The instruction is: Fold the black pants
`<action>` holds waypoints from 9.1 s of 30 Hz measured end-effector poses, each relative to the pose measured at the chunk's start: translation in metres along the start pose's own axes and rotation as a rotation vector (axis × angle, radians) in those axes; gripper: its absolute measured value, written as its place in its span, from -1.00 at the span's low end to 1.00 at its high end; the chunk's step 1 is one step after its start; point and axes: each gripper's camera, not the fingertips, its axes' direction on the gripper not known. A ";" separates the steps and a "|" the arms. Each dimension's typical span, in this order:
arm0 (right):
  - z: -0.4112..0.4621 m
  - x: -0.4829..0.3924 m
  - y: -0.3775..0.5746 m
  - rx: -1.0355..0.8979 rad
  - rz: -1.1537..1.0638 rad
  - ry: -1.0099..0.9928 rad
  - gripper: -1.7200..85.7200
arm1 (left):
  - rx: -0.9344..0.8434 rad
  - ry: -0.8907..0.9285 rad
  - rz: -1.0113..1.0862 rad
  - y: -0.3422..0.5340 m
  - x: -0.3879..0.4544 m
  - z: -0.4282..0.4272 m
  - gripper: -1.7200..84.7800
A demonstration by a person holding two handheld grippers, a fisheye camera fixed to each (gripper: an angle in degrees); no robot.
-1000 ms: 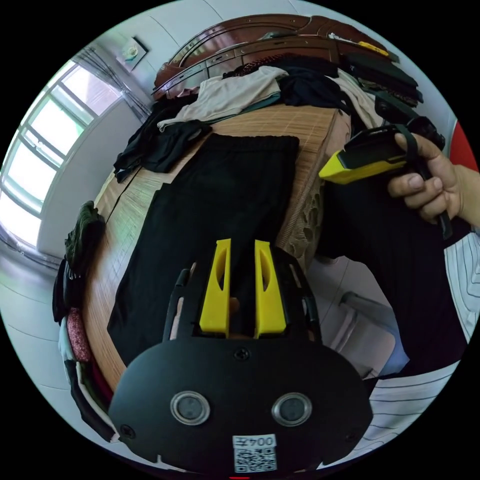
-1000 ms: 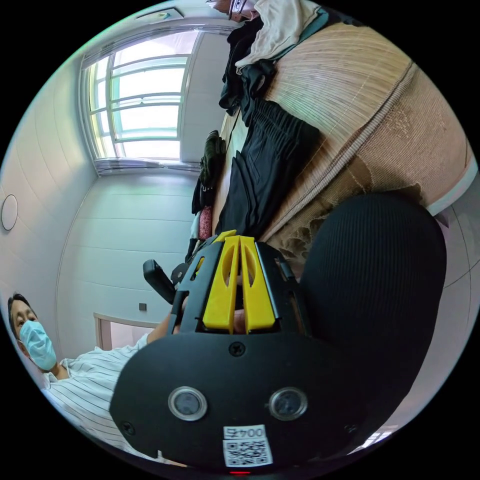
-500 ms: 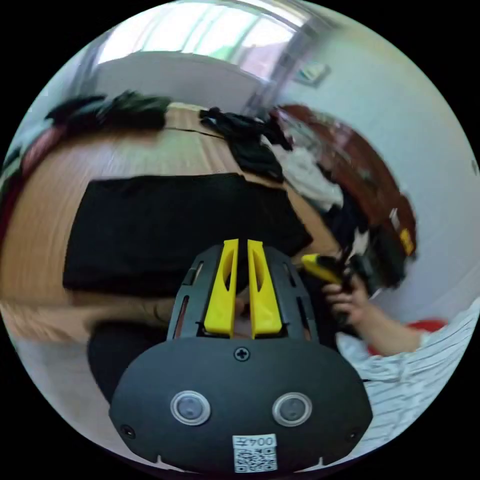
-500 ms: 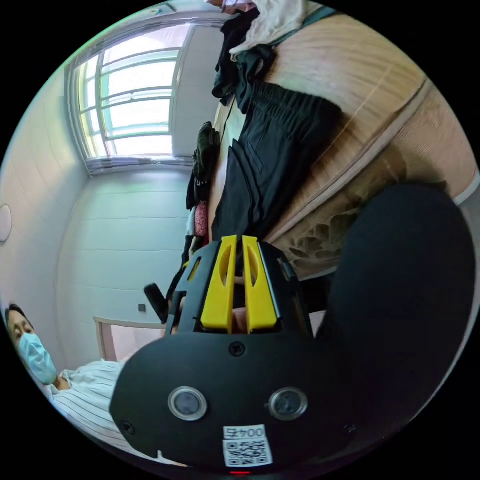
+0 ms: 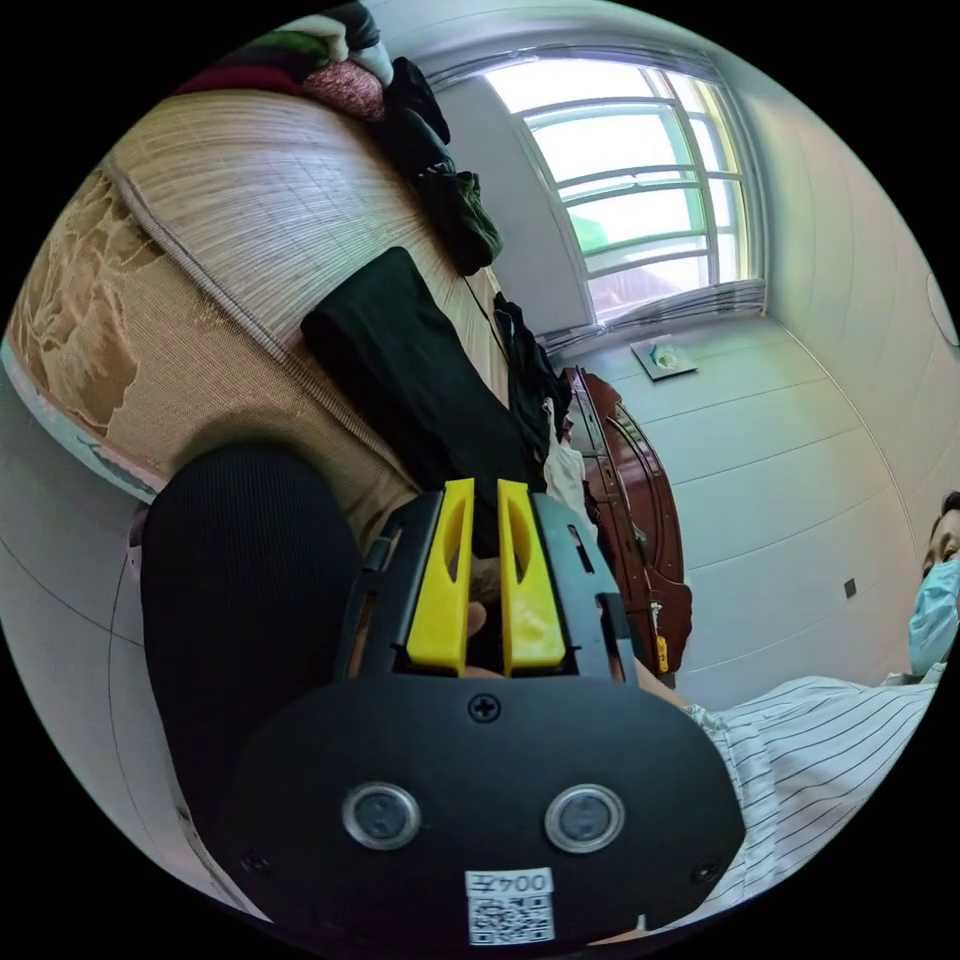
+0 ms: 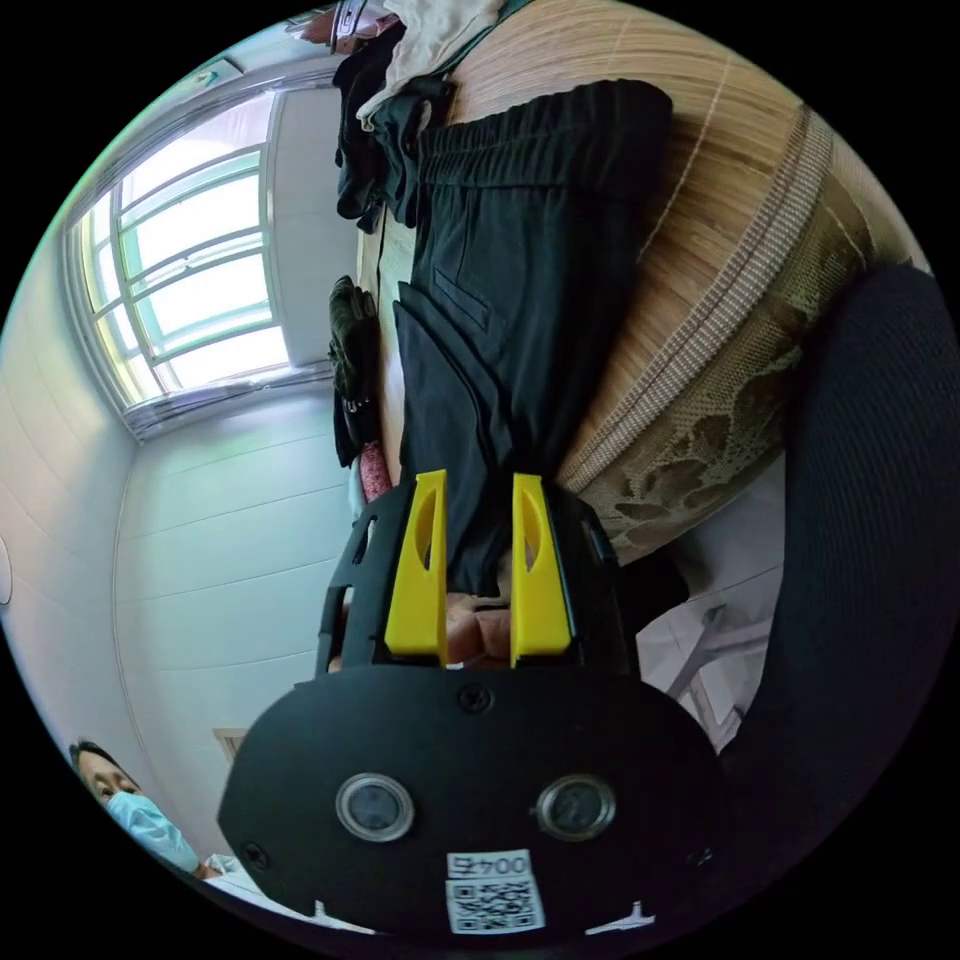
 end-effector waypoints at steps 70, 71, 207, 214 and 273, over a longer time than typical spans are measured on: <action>0.066 -0.133 0.126 -0.019 -0.850 0.740 -0.77 | -0.441 -0.606 0.549 0.039 0.112 0.203 -0.94; 0.066 -0.137 0.131 0.001 -0.881 0.757 -0.78 | -0.411 -0.622 0.563 0.047 0.112 0.211 -0.93; 0.264 -0.120 0.239 -0.247 -1.231 0.785 -0.97 | -0.070 -0.461 0.366 0.097 0.145 -0.017 -0.79; 0.197 -0.112 0.172 -0.041 -1.017 0.573 -0.98 | -0.105 -0.497 0.275 -0.001 0.123 0.010 -0.75; -0.039 -0.074 -0.032 0.134 -0.577 0.086 -0.98 | -0.123 -0.046 1.038 0.099 0.292 0.262 -0.94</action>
